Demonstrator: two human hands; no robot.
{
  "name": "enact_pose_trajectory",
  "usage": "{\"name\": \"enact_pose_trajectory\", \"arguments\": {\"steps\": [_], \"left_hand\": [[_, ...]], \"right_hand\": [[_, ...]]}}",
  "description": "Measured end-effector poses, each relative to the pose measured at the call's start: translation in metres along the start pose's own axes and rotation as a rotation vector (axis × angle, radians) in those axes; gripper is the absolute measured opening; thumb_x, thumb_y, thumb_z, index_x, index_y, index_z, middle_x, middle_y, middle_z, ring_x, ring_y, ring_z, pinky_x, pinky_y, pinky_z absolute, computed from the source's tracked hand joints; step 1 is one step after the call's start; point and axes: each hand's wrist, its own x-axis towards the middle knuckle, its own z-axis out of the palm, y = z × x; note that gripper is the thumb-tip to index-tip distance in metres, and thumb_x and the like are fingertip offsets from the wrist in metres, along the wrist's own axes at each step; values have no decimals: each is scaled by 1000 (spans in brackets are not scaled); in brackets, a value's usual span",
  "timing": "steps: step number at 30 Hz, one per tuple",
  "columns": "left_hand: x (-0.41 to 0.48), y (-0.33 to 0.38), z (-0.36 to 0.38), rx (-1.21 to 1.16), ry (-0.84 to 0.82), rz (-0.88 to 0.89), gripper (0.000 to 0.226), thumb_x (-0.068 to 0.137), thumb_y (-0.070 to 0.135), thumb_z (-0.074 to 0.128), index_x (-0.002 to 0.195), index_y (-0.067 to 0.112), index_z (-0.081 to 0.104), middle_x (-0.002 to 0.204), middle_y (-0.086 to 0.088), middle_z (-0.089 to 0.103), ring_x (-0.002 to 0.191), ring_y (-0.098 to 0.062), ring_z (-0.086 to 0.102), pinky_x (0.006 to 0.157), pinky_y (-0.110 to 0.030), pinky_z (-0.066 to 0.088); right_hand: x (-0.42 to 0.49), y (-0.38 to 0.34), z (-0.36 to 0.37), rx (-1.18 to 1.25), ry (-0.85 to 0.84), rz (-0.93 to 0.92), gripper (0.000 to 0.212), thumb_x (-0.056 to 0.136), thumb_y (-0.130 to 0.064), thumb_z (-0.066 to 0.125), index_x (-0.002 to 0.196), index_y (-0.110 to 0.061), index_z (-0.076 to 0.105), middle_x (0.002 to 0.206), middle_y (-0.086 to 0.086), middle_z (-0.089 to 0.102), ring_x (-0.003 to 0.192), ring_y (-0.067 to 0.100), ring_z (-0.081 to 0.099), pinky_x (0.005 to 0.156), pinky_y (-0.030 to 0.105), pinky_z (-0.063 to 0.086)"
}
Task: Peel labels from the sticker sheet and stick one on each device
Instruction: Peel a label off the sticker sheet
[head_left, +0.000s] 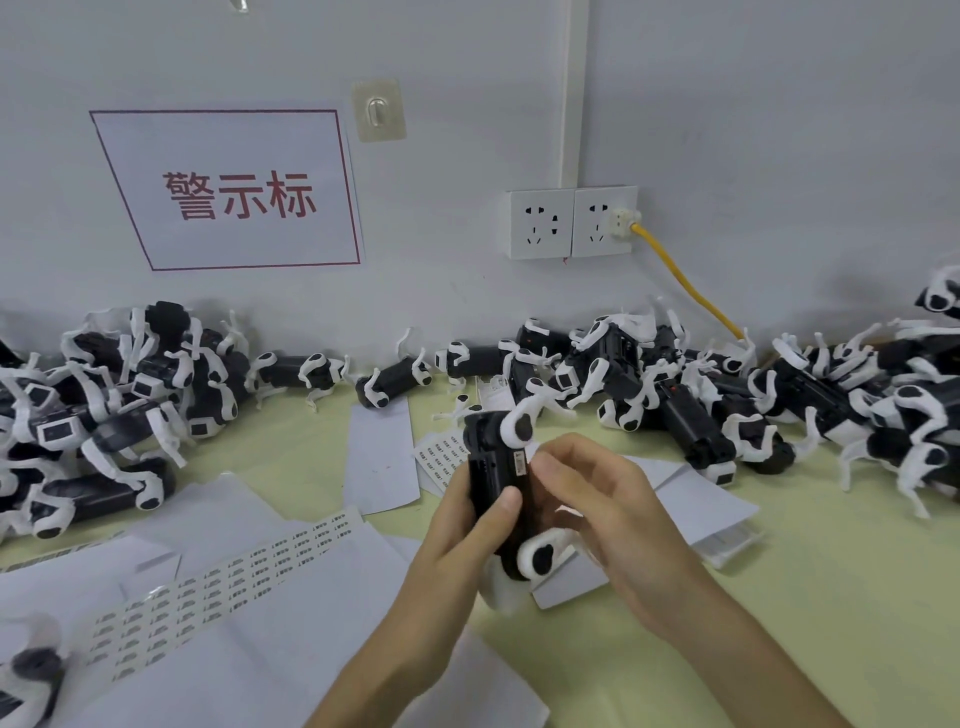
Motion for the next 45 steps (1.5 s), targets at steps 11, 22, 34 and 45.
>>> {"name": "enact_pose_trajectory", "arguments": {"steps": [11, 22, 34, 45], "left_hand": [[-6, 5, 10, 107, -63, -16, 35, 89, 41, 63, 119, 25, 58, 99, 10, 77, 95, -1, 72, 78, -11, 52], [-3, 5, 10, -9, 41, -136, 20, 89, 53, 63, 107, 51, 71, 118, 8, 74, 116, -9, 67, 100, -31, 52], [13, 1, -3, -68, 313, -378, 41, 89, 48, 64, 105, 10, 71, 95, -22, 73, 84, -24, 70, 84, -40, 56], [9, 9, -15, 18, -173, -570, 40, 83, 38, 77, 98, 1, 73, 101, -21, 75, 92, -35, 74, 86, -35, 57]], "right_hand": [[-2, 4, -5, -178, -147, -135, 31, 90, -31, 65, 65, -21, 51, 57, -4, 45, 49, 10, 42, 50, 17, 37], [-2, 7, -7, -254, -244, -146, 26, 91, -20, 64, 69, -29, 54, 65, -10, 46, 62, 7, 47, 61, 18, 42], [-11, 8, 8, -450, -112, -370, 27, 84, -19, 71, 64, -25, 53, 68, -1, 59, 63, 15, 53, 65, 42, 47], [3, -4, -28, -505, -189, -48, 39, 86, -49, 60, 121, -35, 69, 126, -16, 65, 118, 5, 60, 101, 30, 46]]}}
